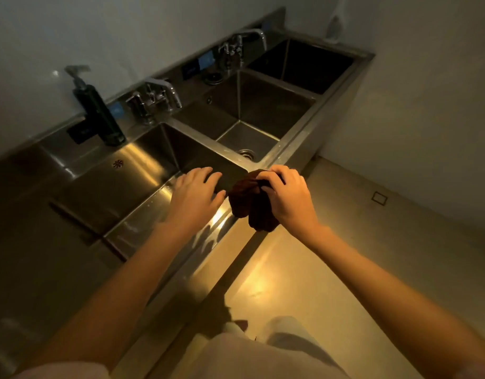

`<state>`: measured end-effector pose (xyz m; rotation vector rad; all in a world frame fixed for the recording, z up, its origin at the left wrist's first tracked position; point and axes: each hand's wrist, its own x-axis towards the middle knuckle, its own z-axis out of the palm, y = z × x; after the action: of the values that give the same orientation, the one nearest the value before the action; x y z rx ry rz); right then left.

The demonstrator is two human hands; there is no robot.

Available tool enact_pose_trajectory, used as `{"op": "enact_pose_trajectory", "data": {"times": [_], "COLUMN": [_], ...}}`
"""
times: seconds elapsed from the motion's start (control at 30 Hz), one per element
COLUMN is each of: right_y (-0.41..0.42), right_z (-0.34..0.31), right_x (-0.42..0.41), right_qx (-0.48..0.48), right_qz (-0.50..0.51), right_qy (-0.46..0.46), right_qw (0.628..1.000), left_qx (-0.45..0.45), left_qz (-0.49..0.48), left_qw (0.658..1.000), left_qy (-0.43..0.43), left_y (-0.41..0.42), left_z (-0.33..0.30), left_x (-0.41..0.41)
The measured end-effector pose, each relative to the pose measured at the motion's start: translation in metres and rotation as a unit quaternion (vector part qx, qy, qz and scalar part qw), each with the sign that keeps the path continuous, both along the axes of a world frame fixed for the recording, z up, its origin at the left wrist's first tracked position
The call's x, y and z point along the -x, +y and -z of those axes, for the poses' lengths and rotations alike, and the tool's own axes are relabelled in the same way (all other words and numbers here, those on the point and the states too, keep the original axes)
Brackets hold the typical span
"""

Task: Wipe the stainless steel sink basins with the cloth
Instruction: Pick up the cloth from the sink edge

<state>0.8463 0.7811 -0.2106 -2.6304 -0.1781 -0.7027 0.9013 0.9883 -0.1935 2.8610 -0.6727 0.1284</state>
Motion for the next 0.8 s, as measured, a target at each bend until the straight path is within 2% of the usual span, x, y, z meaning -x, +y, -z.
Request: {"op": "enact_pose_trajectory", "data": {"times": [0.4,0.63,0.8], "right_y": [-0.182,-0.241,-0.261], "right_z": [-0.014,-0.016,-0.014], "right_x": [-0.004,-0.015,-0.04], "right_qx": [-0.019,-0.01,-0.01], "right_qz": [0.037,0.051,0.055], "right_qy": [-0.024,-0.035,-0.039], "right_qw": [0.999,0.998,0.998], "left_qx": [0.007,0.002,0.003], "left_qz": [0.087,0.086,0.08], "left_qw": [0.995,0.996,0.996], "left_qy": [-0.041,-0.025,-0.044], "left_y": [-0.185,-0.239,-0.254], "left_z": [-0.004,0.001,0.003], "left_x": [-0.033,-0.048,-0.079]}}
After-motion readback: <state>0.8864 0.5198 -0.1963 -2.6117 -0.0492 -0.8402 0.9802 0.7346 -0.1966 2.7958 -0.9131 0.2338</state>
